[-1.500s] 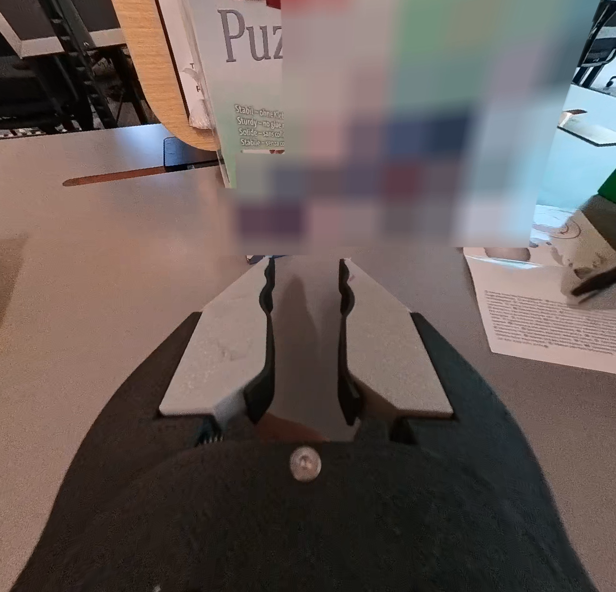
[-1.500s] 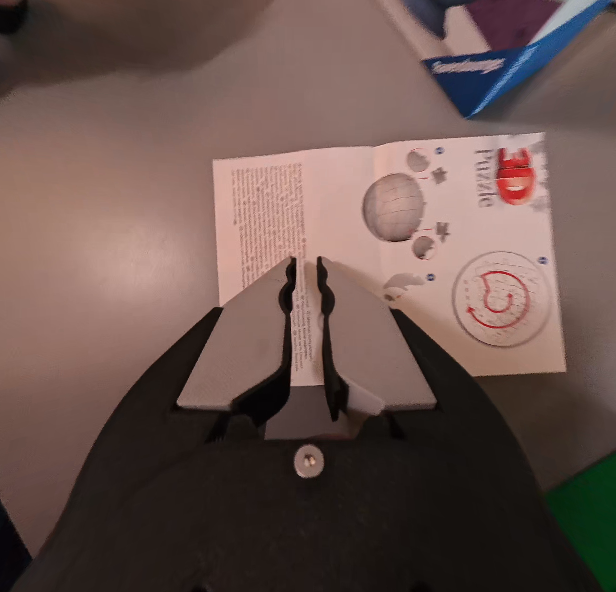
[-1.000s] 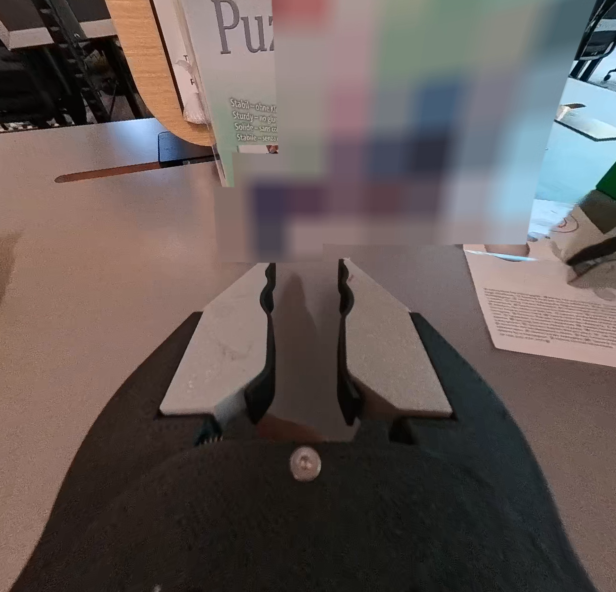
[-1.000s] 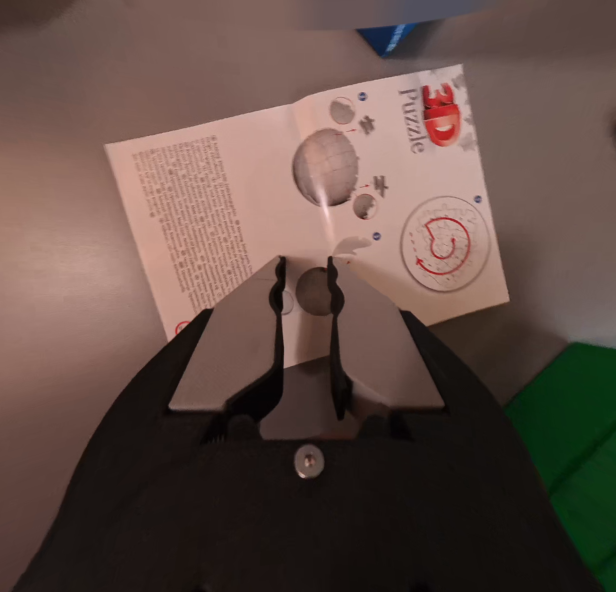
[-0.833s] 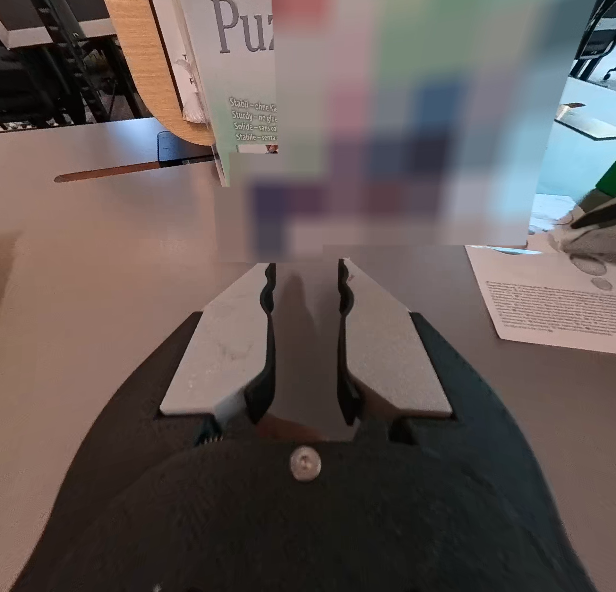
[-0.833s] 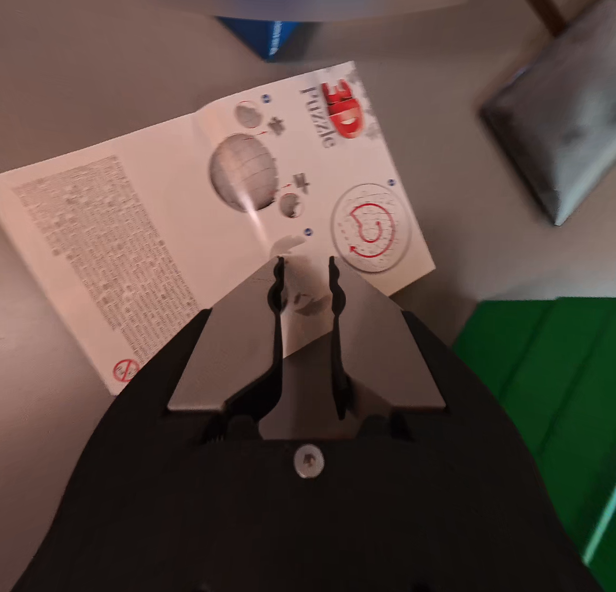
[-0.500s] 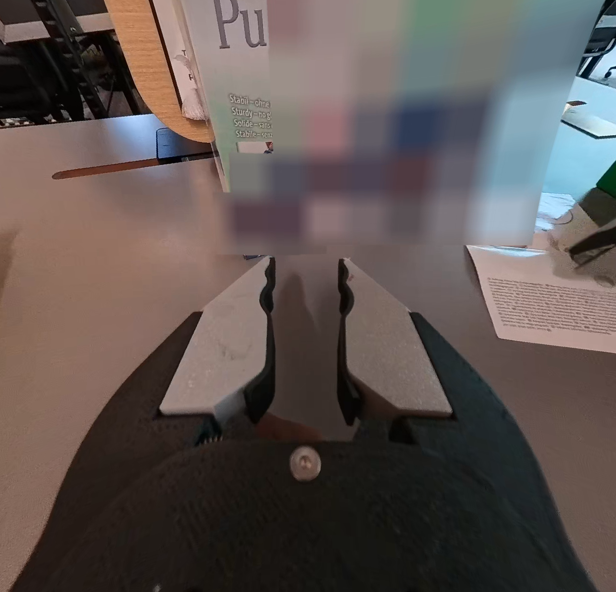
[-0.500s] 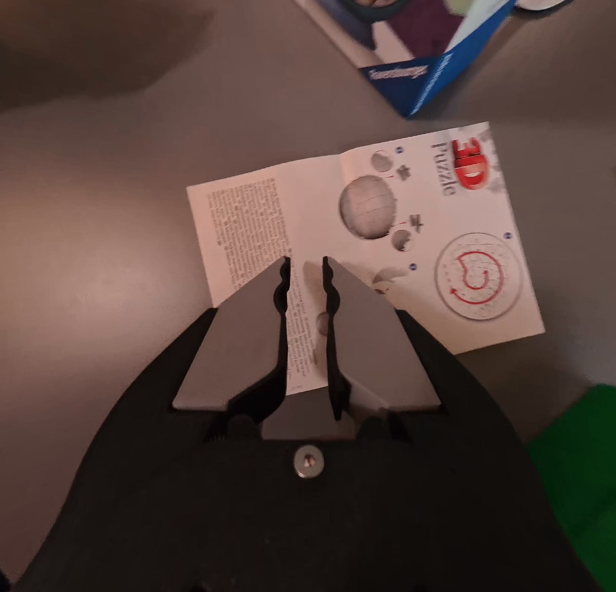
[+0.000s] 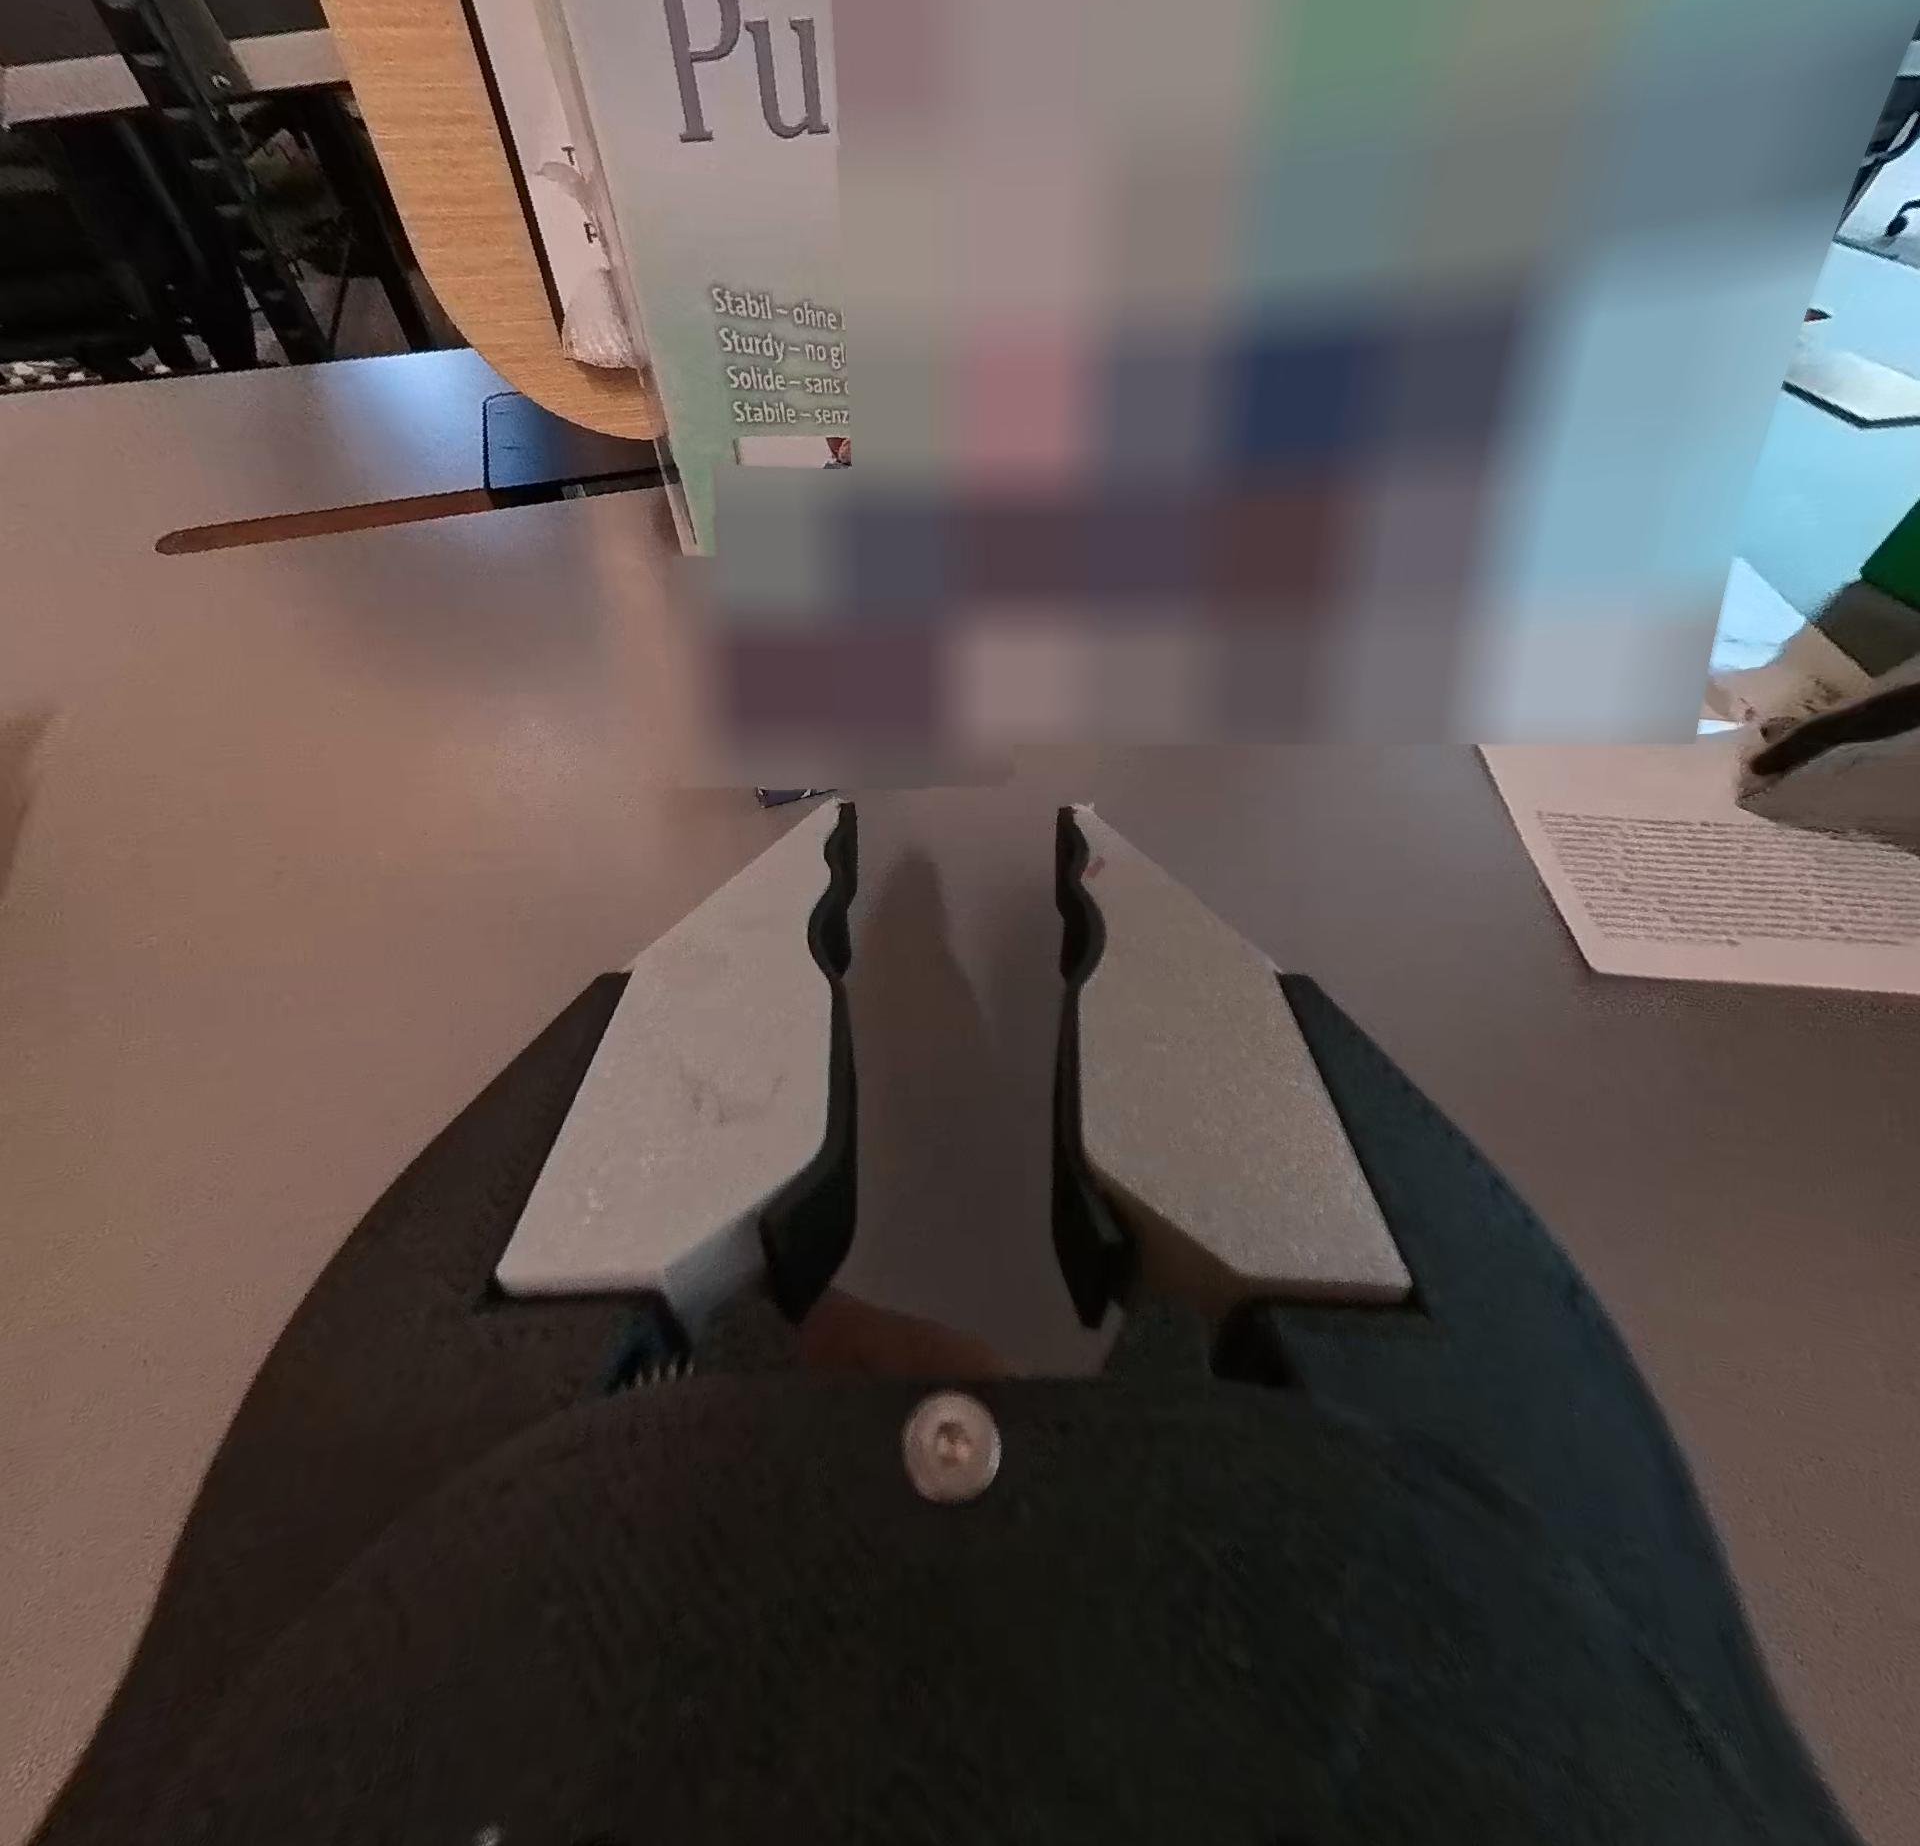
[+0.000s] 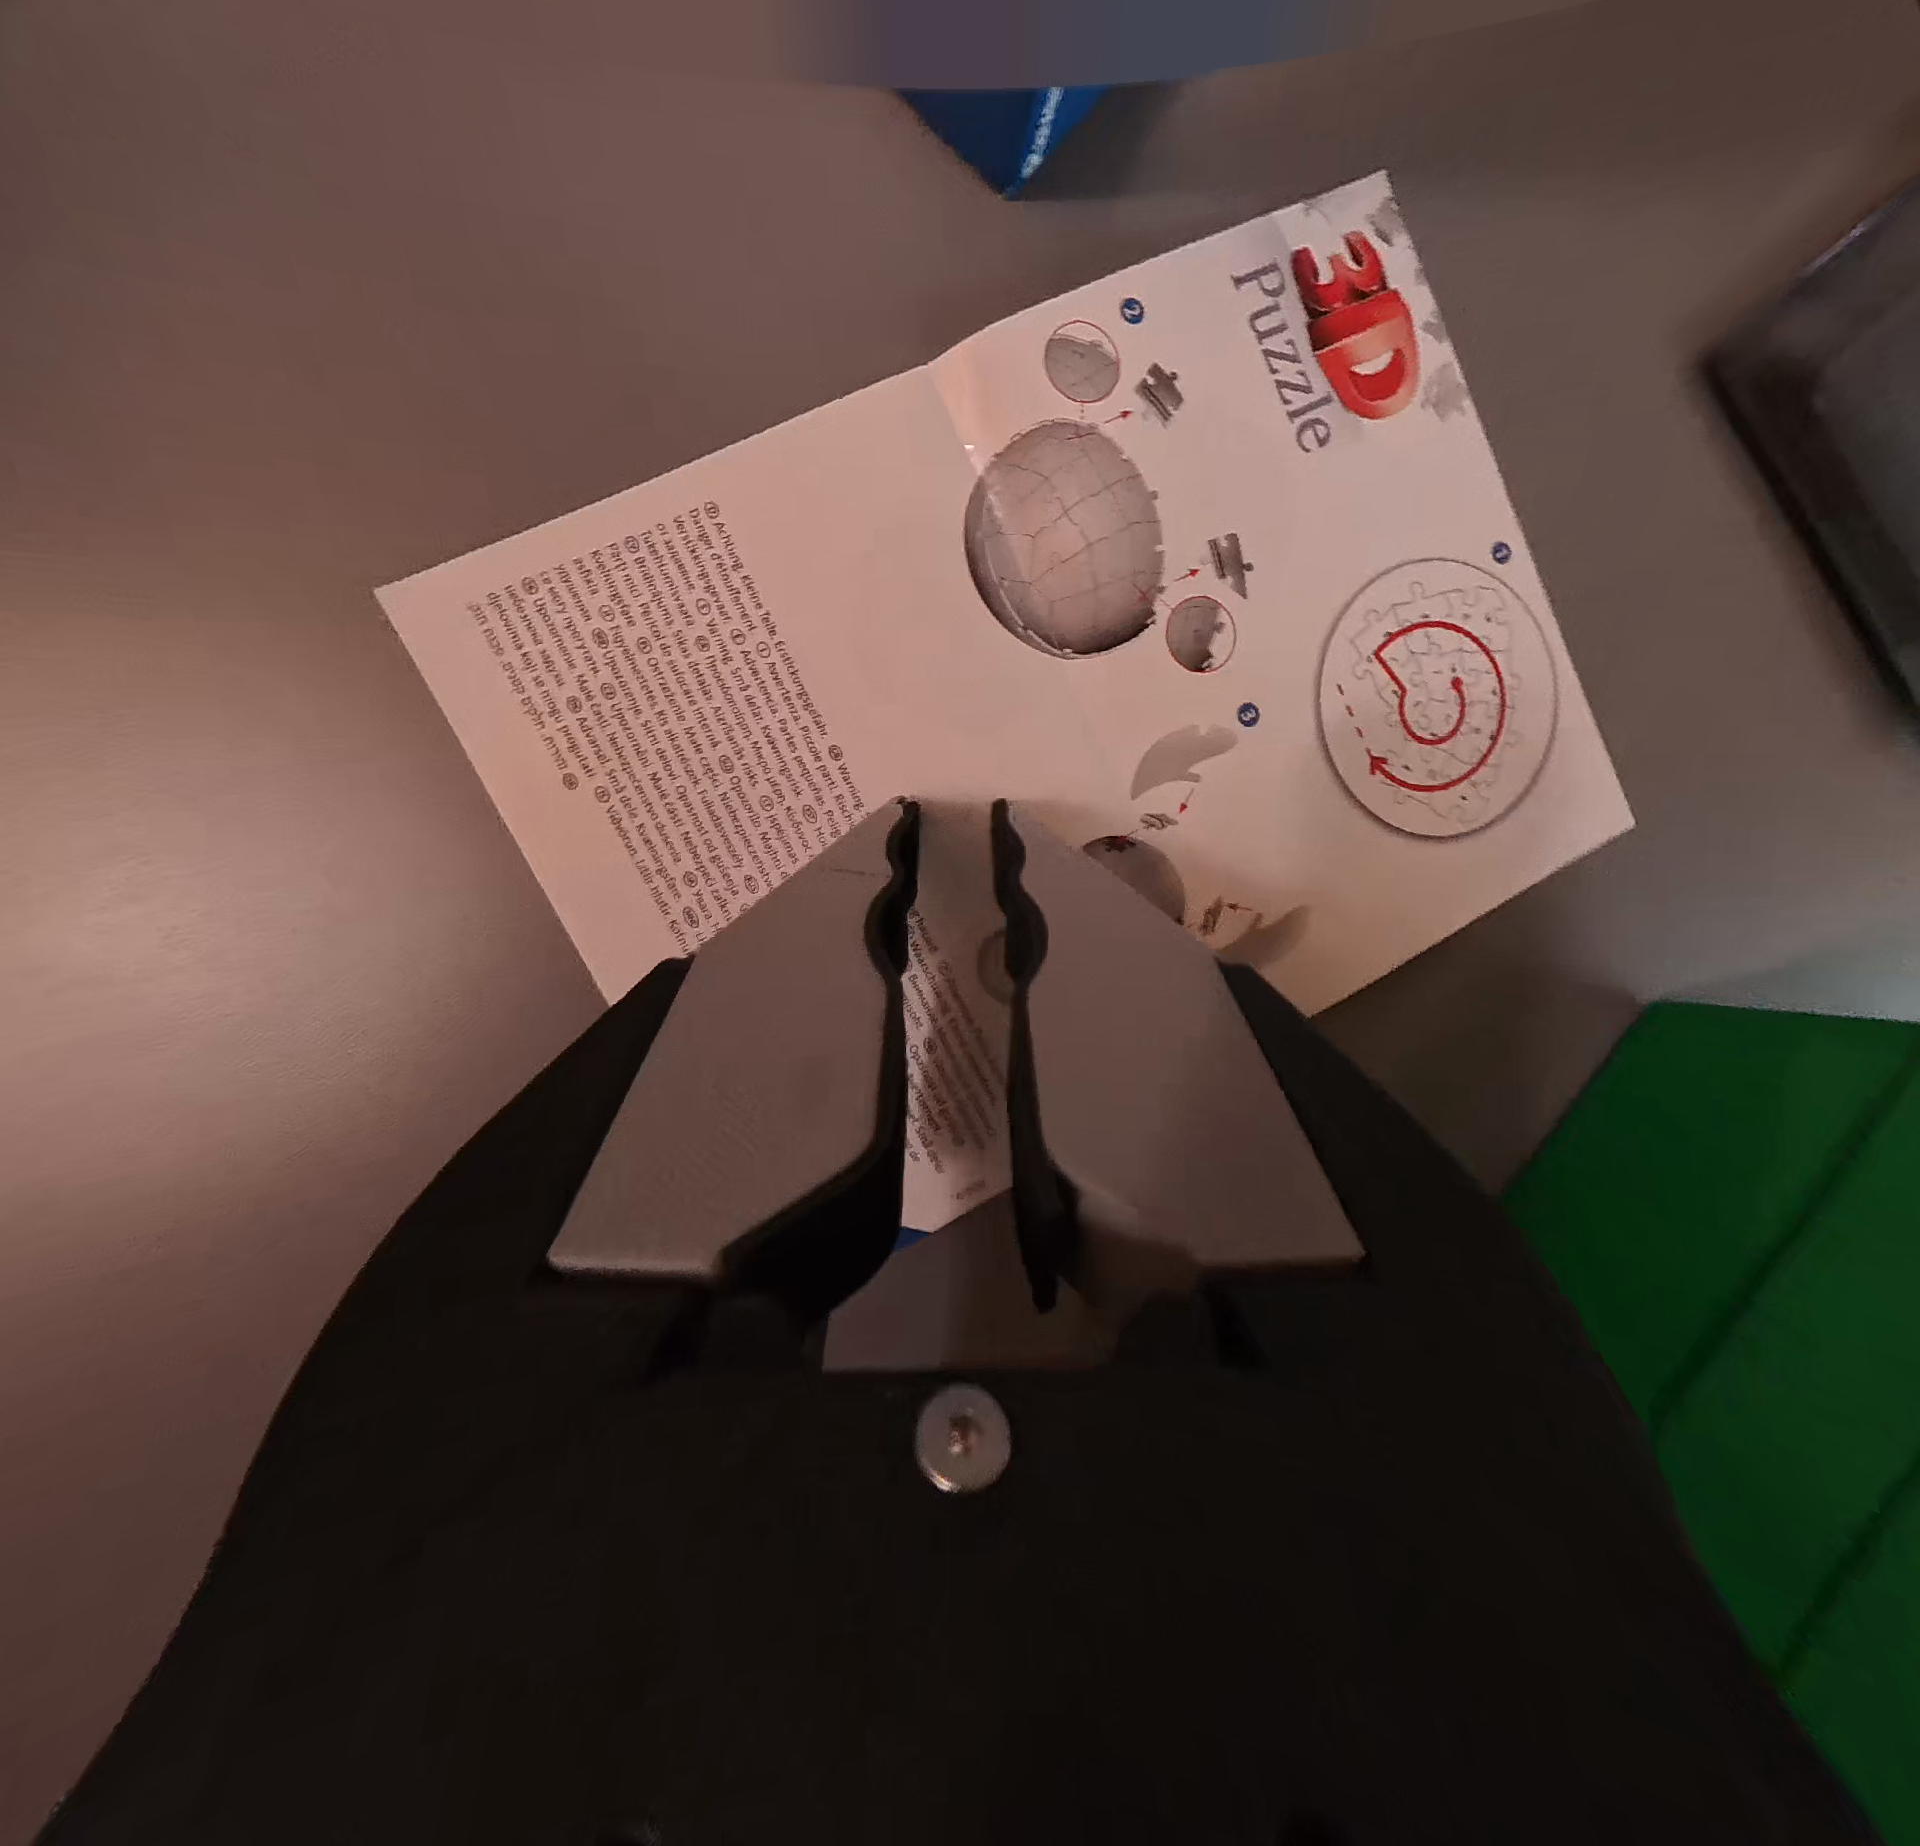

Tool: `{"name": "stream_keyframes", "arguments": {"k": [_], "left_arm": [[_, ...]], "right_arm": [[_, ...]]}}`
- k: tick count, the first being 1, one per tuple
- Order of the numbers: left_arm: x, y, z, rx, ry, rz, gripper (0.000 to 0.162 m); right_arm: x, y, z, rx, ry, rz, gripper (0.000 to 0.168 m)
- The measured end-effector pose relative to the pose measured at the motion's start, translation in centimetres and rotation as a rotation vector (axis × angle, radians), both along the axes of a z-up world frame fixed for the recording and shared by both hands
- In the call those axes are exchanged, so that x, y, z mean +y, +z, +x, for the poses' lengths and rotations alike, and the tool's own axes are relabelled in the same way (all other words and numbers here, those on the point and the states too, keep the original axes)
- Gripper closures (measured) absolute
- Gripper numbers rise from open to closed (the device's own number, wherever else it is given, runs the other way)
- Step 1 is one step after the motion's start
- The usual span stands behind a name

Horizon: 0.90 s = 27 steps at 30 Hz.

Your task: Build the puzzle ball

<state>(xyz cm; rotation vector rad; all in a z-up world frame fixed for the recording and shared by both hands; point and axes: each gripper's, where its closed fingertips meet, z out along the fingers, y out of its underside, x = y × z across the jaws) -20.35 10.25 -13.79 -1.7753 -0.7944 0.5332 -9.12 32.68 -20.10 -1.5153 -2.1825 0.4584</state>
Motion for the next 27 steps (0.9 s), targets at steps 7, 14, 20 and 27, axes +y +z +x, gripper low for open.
{"name": "stream_keyframes", "arguments": {"k": [7,14,20,27], "left_arm": [[0.0,-0.1,0.0,-0.006,-0.003,-0.003,0.123],[0.1,-0.1,0.2,0.0,-0.008,-0.013,0.124],[0.1,-0.1,0.1,-0.002,-0.007,-0.008,0.124],[-0.2,0.0,0.5,0.006,-0.003,-0.007,0.121]], "right_arm": [[-0.2,1.6,-1.6,0.111,-0.041,-0.025,0.145],[-0.5,5.0,-2.9,0.293,-0.067,-0.028,0.145],[-0.8,7.5,-3.4,0.423,-0.076,-0.033,0.149],[-1.5,8.8,-3.6,0.498,-0.066,-0.062,0.152]]}}
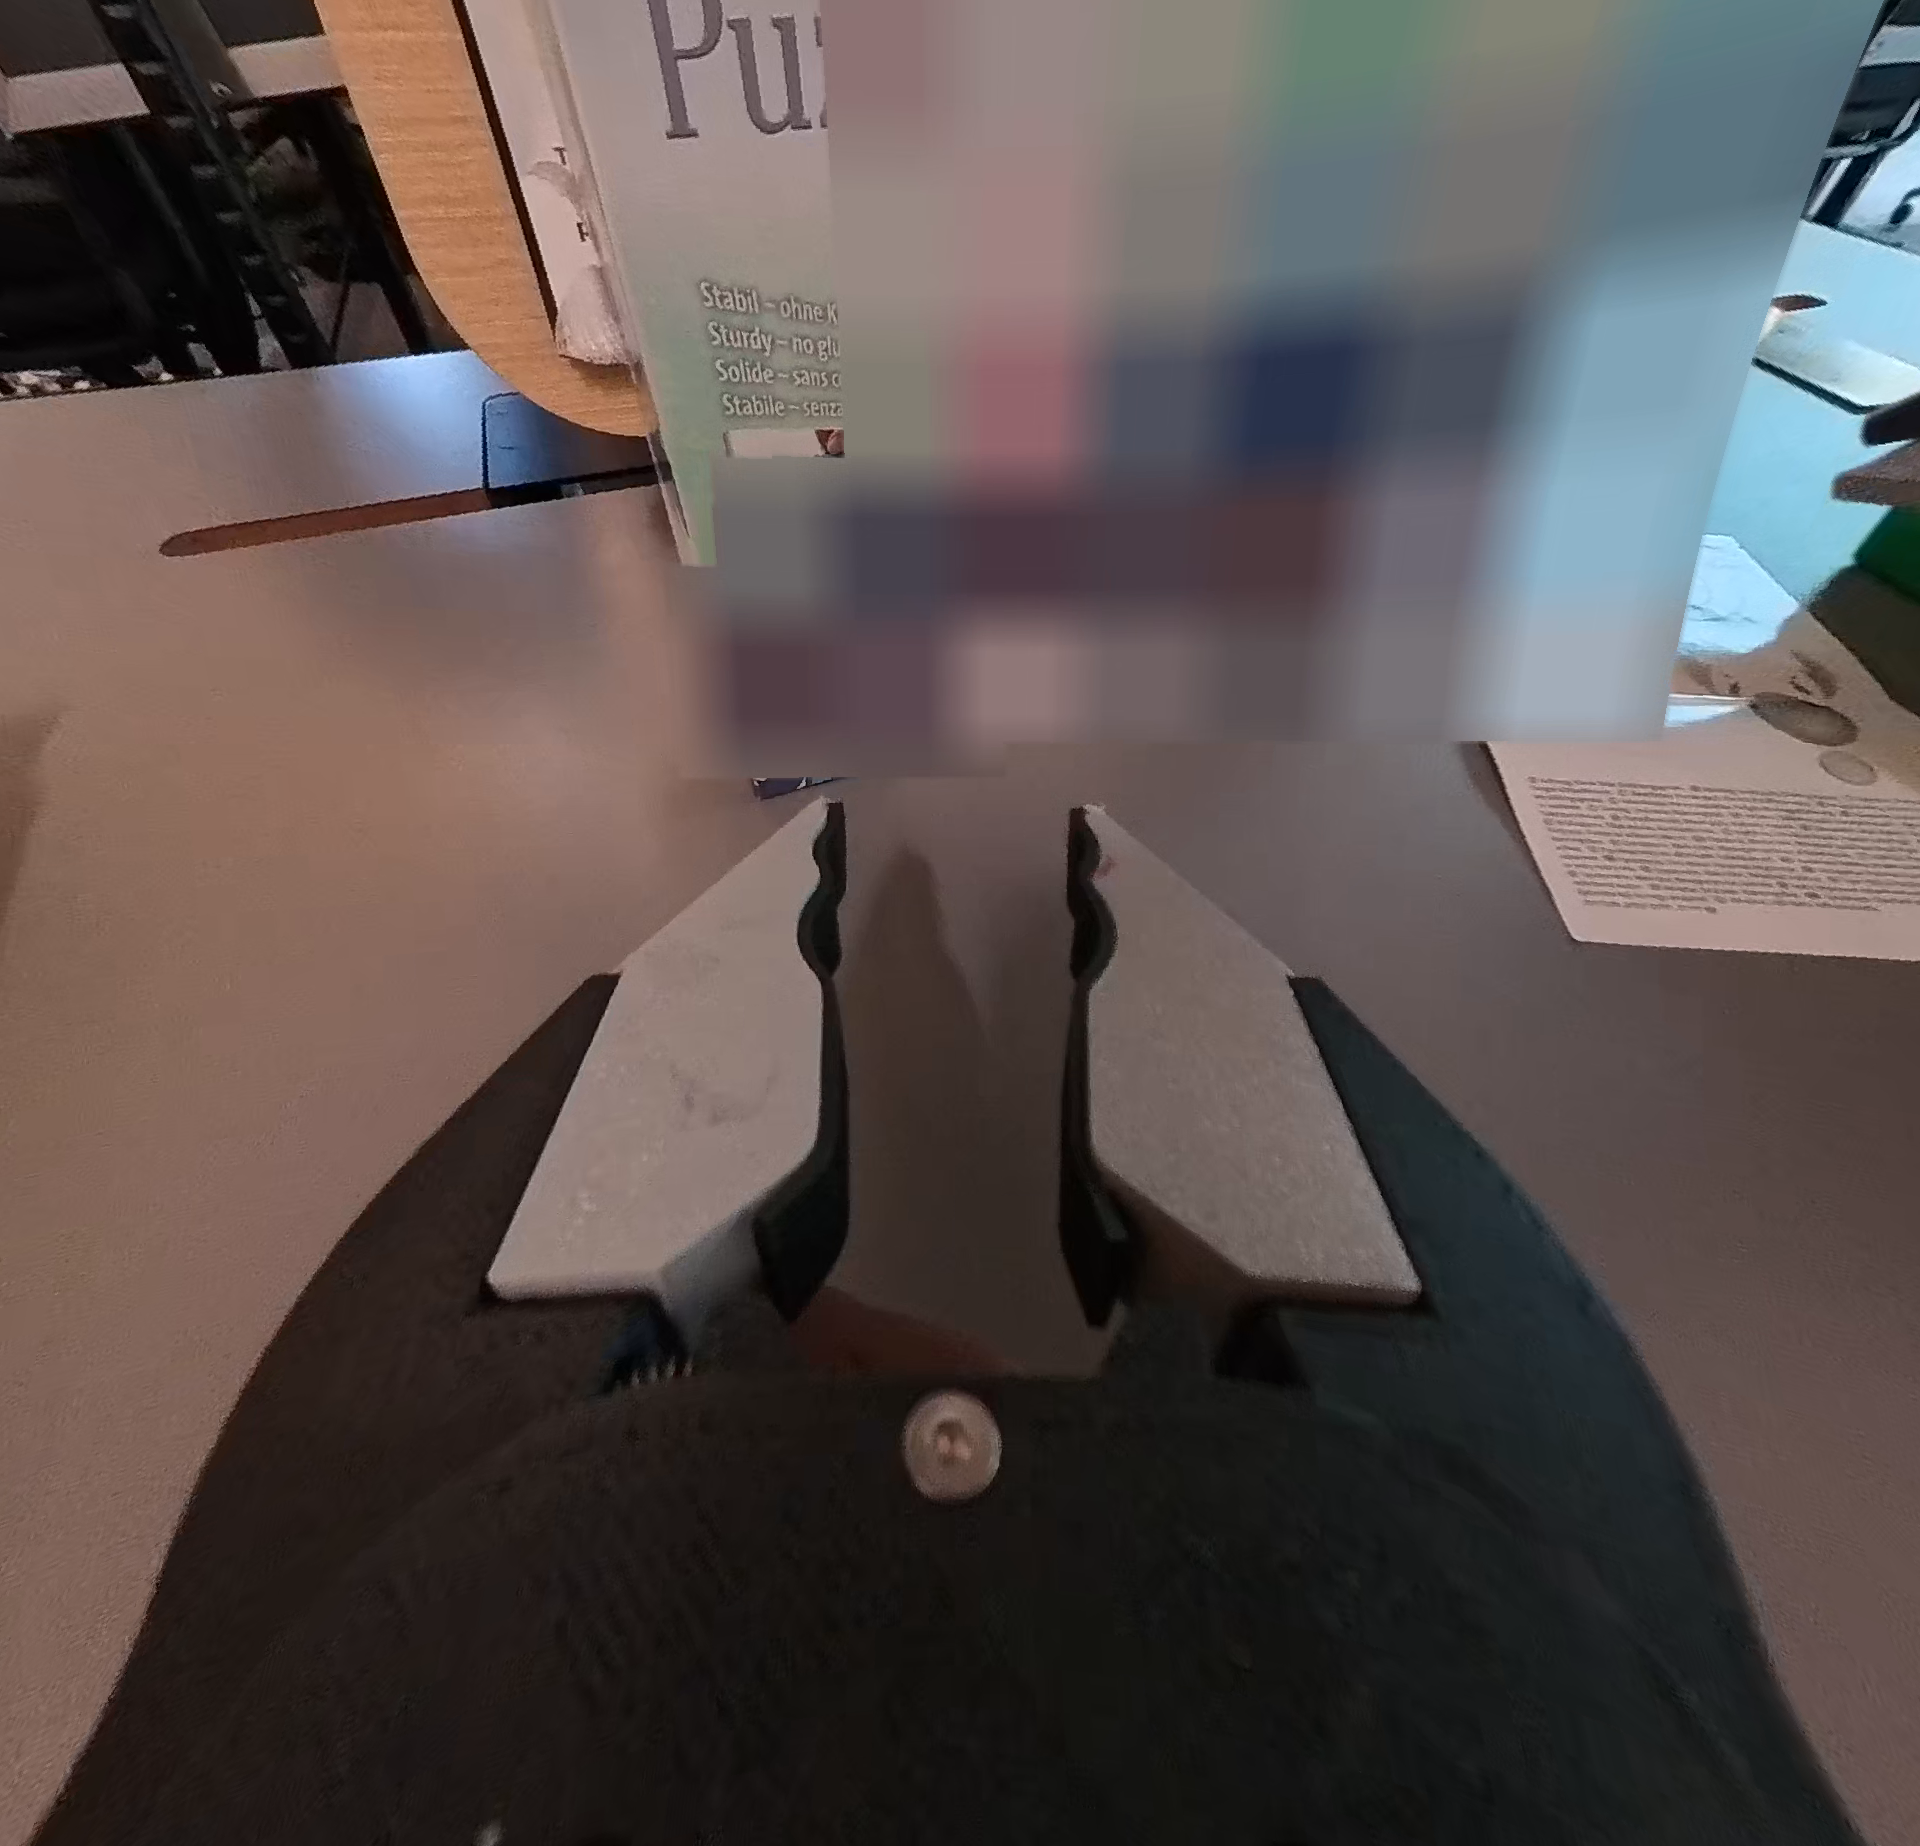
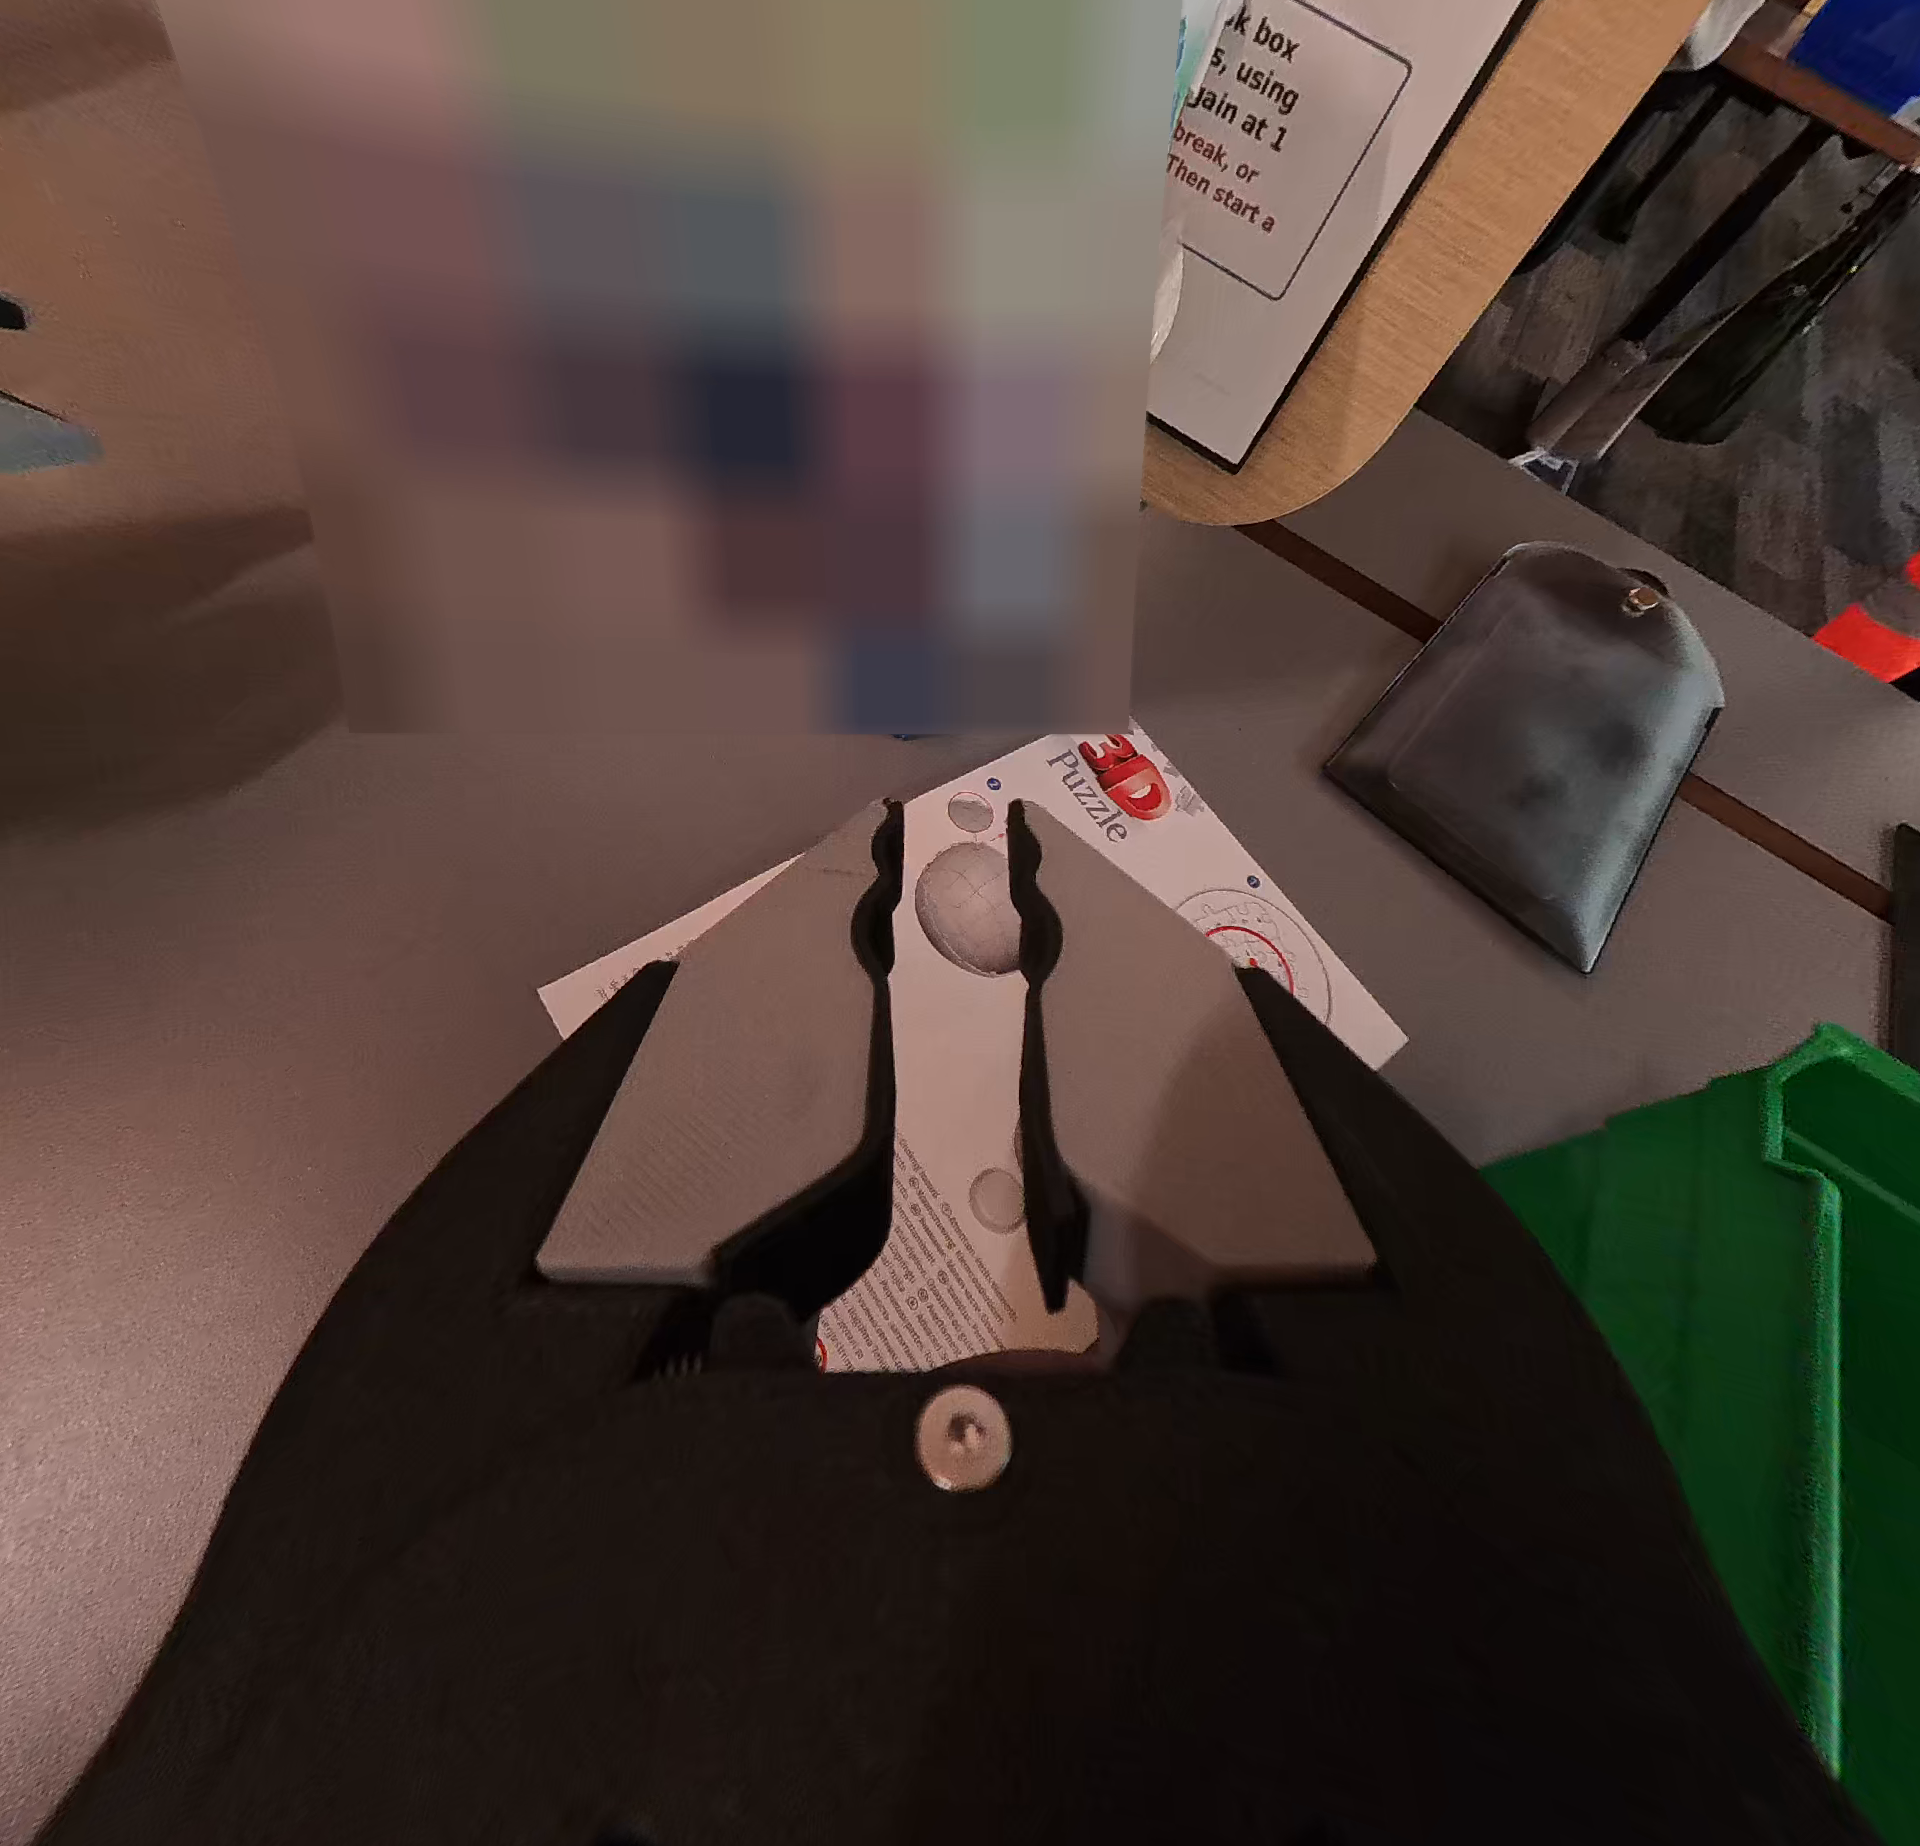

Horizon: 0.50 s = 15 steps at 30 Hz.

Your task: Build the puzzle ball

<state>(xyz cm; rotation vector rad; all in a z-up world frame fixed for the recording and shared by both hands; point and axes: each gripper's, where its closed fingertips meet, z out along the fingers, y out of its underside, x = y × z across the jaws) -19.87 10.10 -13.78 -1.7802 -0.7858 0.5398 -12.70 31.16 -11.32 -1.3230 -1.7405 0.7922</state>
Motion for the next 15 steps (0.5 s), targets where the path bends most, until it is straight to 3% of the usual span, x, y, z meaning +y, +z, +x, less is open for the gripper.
{"name": "stream_keyframes", "arguments": {"k": [9,12,15], "left_arm": [[-1.7,0.0,2.3,-0.075,-0.041,-0.008,0.108],[-5.9,3.4,3.7,-0.031,-0.088,-0.039,0.108],[-12.8,8.9,3.3,-0.053,-0.077,-0.008,0.106]], "right_arm": [[0.1,-1.3,-0.3,-0.024,0.003,-0.013,0.151],[0.0,-1.6,-0.2,-0.038,0.011,-0.03,0.151],[-0.4,-1.1,-0.2,-0.026,0.023,-0.024,0.15]]}}
